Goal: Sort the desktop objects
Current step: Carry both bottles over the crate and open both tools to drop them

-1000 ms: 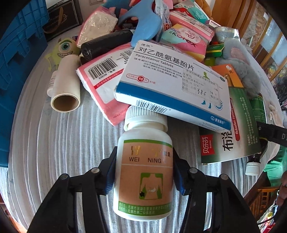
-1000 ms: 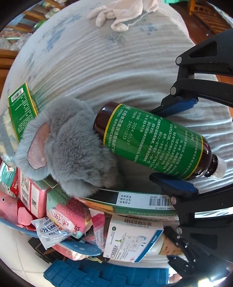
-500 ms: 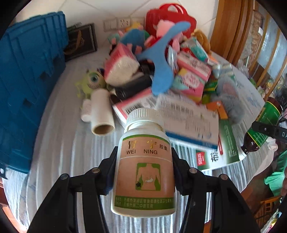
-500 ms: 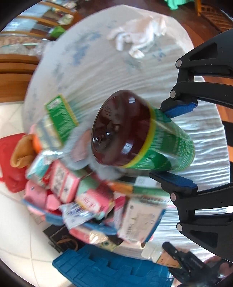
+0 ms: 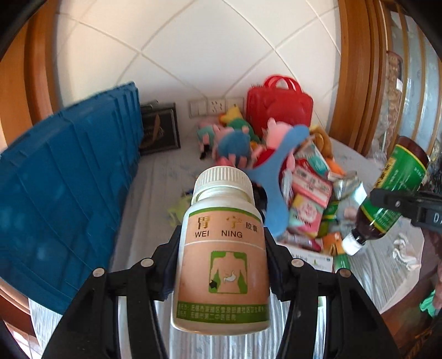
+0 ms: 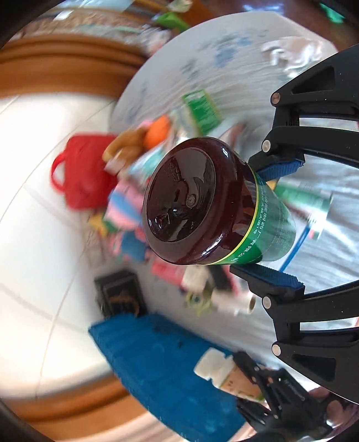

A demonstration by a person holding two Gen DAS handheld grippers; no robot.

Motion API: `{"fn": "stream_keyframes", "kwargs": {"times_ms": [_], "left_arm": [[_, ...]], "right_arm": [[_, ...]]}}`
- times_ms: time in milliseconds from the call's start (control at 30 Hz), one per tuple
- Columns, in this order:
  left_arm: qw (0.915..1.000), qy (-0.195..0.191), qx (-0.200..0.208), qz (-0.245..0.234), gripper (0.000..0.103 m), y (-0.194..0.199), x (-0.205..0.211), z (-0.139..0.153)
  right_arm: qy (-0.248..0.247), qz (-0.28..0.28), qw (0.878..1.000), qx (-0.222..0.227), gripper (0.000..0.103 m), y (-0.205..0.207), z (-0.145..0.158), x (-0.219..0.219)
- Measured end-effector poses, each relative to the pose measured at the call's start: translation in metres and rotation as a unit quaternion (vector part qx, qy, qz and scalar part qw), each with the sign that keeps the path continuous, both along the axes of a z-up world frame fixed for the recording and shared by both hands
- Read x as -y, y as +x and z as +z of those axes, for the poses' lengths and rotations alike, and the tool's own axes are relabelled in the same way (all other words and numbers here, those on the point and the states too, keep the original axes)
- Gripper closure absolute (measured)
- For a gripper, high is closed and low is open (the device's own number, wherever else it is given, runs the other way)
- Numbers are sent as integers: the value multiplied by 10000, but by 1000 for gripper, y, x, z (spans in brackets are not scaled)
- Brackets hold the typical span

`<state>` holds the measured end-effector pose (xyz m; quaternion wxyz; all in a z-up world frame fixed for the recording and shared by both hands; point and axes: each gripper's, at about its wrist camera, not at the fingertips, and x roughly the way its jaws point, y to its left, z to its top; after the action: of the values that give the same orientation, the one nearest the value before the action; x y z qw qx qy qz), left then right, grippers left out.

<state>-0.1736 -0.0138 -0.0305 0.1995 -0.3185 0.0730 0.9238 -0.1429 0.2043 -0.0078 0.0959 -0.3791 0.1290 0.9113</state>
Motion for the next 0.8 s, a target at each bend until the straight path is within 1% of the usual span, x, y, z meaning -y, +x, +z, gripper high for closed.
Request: {"fn": "stream_keyframes", "kwargs": {"times_ms": [133, 200, 333, 400, 467, 533, 600, 633, 667, 700, 800], "left_arm": [[9988, 143, -431, 176, 51, -9, 26, 38], [9973, 250, -636, 277, 51, -15, 42, 59], [9917, 394, -1087, 568, 51, -29, 89, 106], [9879, 364, -1296, 768, 51, -38, 116, 125], [9849, 322, -1387, 984, 51, -50, 142, 137], [9820, 271, -1397, 1242, 51, -66, 174, 146], [9805, 159, -1325, 1445, 51, -83, 199, 150], [9800, 84, -1235, 1559, 51, -95, 215, 150], [9797, 51, -1149, 1643, 51, -104, 227, 149], [9797, 21, -1047, 1708, 51, -113, 240, 148], [9797, -62, -751, 1856, 51, -139, 273, 143]], "right_arm": [[54, 484, 9984, -286, 48, -29, 31, 38], [125, 718, 9959, -533, 48, -45, 55, 60], [347, 1190, 9864, -1079, 48, -78, 109, 114], [442, 1440, 9794, -1346, 48, -95, 134, 146], [446, 1679, 9732, -1509, 48, -116, 153, 175], [412, 1929, 9671, -1605, 48, -140, 166, 208], [417, 2111, 9633, -1605, 48, -165, 173, 240], [380, 2220, 9620, -1547, 48, -179, 174, 254], [242, 2405, 9608, -1360, 48, -208, 171, 282], [242, 2405, 9608, -1360, 48, -208, 171, 282], [227, 2596, 9600, -1026, 48, -245, 159, 323]]}}
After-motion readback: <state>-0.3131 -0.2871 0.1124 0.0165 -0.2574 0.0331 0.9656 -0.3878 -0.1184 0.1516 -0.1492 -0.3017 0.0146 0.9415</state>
